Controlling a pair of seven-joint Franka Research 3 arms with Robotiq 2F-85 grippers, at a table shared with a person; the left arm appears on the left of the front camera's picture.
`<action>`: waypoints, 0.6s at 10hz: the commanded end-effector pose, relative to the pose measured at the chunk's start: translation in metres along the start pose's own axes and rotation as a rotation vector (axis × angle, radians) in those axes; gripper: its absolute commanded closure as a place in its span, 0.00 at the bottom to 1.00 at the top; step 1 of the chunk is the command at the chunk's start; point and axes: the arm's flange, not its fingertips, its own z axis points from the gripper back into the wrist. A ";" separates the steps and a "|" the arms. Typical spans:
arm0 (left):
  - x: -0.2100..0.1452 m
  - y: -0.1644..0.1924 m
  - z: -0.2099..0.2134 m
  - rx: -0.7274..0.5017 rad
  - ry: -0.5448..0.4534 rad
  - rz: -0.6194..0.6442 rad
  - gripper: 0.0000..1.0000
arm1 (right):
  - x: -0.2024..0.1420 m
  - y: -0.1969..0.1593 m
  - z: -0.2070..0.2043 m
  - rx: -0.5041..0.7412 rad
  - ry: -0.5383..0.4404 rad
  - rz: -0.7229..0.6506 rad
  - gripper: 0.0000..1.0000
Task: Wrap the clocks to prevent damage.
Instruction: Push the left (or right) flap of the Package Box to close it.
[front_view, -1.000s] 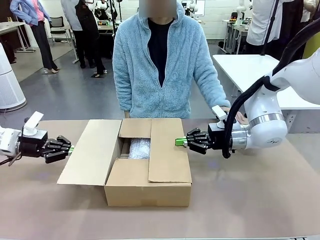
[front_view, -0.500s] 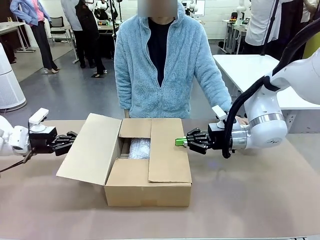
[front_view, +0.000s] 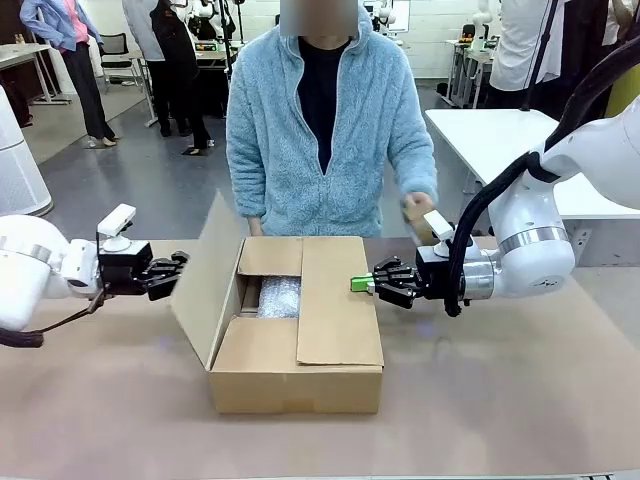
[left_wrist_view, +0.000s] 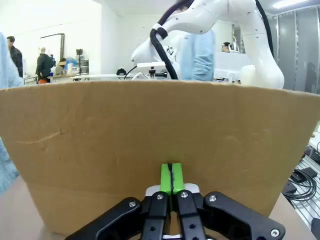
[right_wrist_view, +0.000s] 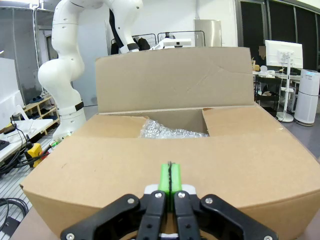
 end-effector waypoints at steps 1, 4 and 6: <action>0.004 0.002 -0.018 -0.006 0.023 -0.004 1.00 | -0.005 0.002 -0.002 -0.015 -0.006 0.002 0.99; 0.001 0.004 -0.044 -0.030 0.064 -0.020 1.00 | -0.005 0.002 -0.002 -0.015 -0.006 0.002 0.99; -0.006 0.003 -0.050 -0.050 0.106 -0.017 1.00 | -0.005 0.002 -0.002 -0.015 -0.006 0.002 0.99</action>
